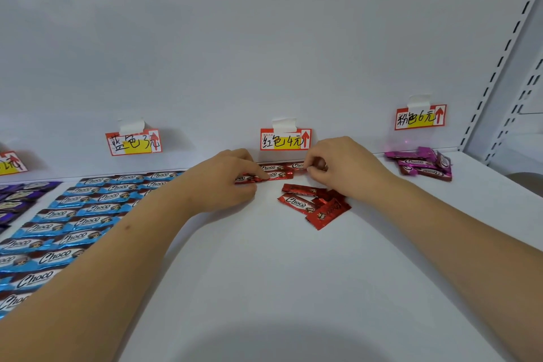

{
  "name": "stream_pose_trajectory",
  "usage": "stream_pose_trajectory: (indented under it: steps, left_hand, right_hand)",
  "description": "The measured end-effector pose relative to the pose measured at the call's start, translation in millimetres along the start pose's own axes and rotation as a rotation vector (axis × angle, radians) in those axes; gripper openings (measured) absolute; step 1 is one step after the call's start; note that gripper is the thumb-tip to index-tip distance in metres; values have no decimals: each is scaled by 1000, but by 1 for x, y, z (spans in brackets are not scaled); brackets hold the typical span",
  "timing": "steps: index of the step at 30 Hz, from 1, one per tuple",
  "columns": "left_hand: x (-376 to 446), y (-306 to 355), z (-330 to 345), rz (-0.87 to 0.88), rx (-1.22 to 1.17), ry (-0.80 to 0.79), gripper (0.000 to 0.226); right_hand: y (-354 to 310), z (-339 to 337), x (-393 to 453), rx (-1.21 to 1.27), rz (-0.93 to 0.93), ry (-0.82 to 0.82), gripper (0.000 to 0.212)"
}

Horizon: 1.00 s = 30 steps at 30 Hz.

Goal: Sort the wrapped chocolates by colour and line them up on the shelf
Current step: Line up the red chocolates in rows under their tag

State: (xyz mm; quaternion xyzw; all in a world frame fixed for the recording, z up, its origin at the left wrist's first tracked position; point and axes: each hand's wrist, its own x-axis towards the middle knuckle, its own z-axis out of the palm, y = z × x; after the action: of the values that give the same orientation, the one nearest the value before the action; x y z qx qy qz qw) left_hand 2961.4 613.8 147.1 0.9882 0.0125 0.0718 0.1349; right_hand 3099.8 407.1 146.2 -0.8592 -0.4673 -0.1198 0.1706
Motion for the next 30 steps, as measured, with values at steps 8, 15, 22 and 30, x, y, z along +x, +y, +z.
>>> stream_pose_trajectory:
  steps: [8,15,22,30]
  left_hand:
    - [-1,0,0,9,-7,9,35]
    - [-2,4,-3,23,36,-3,38]
    - [-2,36,0,145,-78,87,17]
    - [-3,45,1,135,-135,-43,21]
  right_hand:
    - [-9,4,-1,19,-40,-31,13]
    - [2,1,1,79,-54,-33,14]
    - [12,-34,-5,173,72,-59,7]
    - [6,-25,-10,292,45,-359,15]
